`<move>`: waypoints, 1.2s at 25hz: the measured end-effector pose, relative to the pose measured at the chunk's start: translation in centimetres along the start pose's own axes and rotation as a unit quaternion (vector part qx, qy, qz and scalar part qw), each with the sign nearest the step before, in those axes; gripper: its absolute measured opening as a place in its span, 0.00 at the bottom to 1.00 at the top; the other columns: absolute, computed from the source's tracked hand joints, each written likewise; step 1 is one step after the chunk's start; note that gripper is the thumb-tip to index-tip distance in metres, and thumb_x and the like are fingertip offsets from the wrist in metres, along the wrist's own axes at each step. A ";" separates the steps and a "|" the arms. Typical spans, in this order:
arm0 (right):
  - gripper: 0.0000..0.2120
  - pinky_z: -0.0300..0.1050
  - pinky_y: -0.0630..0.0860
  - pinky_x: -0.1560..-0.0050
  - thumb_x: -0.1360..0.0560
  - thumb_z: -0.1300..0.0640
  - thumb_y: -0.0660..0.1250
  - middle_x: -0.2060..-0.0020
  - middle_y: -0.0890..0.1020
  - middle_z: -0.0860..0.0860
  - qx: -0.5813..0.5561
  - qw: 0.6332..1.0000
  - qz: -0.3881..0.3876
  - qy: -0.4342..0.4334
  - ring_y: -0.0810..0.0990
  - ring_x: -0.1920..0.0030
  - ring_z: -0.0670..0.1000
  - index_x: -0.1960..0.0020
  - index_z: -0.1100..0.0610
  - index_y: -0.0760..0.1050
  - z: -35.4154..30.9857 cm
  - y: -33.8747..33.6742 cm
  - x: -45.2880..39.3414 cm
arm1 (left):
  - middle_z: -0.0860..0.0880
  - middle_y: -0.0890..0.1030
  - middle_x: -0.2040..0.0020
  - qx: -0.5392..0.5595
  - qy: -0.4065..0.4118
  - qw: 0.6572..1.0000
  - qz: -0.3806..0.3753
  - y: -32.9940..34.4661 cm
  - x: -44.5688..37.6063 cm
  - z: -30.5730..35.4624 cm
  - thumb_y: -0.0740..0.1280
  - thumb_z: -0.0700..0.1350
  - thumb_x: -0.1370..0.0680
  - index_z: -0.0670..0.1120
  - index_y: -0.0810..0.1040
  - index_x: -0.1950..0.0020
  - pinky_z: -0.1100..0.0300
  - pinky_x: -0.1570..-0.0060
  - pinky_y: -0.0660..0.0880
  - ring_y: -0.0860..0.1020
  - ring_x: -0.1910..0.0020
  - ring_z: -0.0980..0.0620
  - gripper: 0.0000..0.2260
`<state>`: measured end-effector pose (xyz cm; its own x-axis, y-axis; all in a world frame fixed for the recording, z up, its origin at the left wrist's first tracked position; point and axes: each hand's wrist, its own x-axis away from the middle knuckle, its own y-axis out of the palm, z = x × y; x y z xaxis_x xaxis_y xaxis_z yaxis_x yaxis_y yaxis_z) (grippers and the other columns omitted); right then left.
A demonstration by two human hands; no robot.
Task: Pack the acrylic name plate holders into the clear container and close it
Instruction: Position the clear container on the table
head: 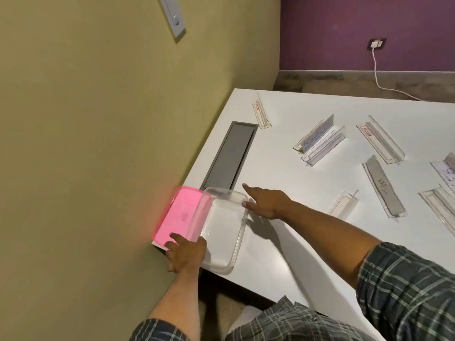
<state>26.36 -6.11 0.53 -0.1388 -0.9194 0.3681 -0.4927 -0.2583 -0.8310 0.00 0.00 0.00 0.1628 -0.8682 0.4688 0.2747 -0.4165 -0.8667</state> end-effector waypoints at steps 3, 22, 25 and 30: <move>0.33 0.54 0.64 0.27 0.17 0.37 0.49 0.21 0.61 0.49 -0.094 0.994 -0.036 0.035 0.63 0.23 0.53 0.18 0.49 0.46 -1.2 1.0 -0.7 | 0.40 0.56 0.22 0.039 -0.008 0.998 -0.049 0.0 -0.2 -0.4 0.64 0.52 0.24 0.44 0.45 0.17 0.41 0.36 0.71 0.61 0.25 0.37 0.41; 0.16 0.49 0.84 0.52 0.23 0.44 0.67 0.64 0.86 0.55 -0.298 0.942 0.023 0.150 0.86 0.69 0.52 0.42 0.54 0.78 4.4 0.1 2.6 | 0.42 0.81 0.35 0.087 0.149 0.985 0.012 1.5 0.1 1.5 0.63 0.32 0.22 0.43 0.78 0.32 0.54 0.45 0.78 0.80 0.39 0.42 0.19; 0.15 0.46 0.82 0.64 0.24 0.42 0.68 0.73 0.84 0.52 -0.277 0.946 0.018 0.166 0.84 0.74 0.53 0.49 0.53 0.81 6.8 -1.2 4.8 | 0.43 0.83 0.39 0.090 0.197 0.976 0.001 1.5 0.9 4.5 0.62 0.32 0.23 0.45 0.81 0.36 0.54 0.45 0.79 0.82 0.42 0.43 0.18; 0.24 0.43 0.77 0.67 0.26 0.35 0.66 0.79 0.80 0.54 -0.257 0.945 0.048 0.195 0.78 0.81 0.53 0.57 0.57 0.80 11.4 -2.2 9.5 | 0.47 0.83 0.46 0.050 0.322 0.944 -0.045 2.4 2.6 9.6 0.64 0.32 0.28 0.49 0.82 0.40 0.54 0.47 0.79 0.81 0.49 0.48 0.20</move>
<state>35.89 -17.70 1.08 -0.4610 -0.7253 0.5113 -0.8005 0.0912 -0.5924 10.20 -0.68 0.83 -0.4665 -0.8282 0.3106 0.3533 -0.4964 -0.7930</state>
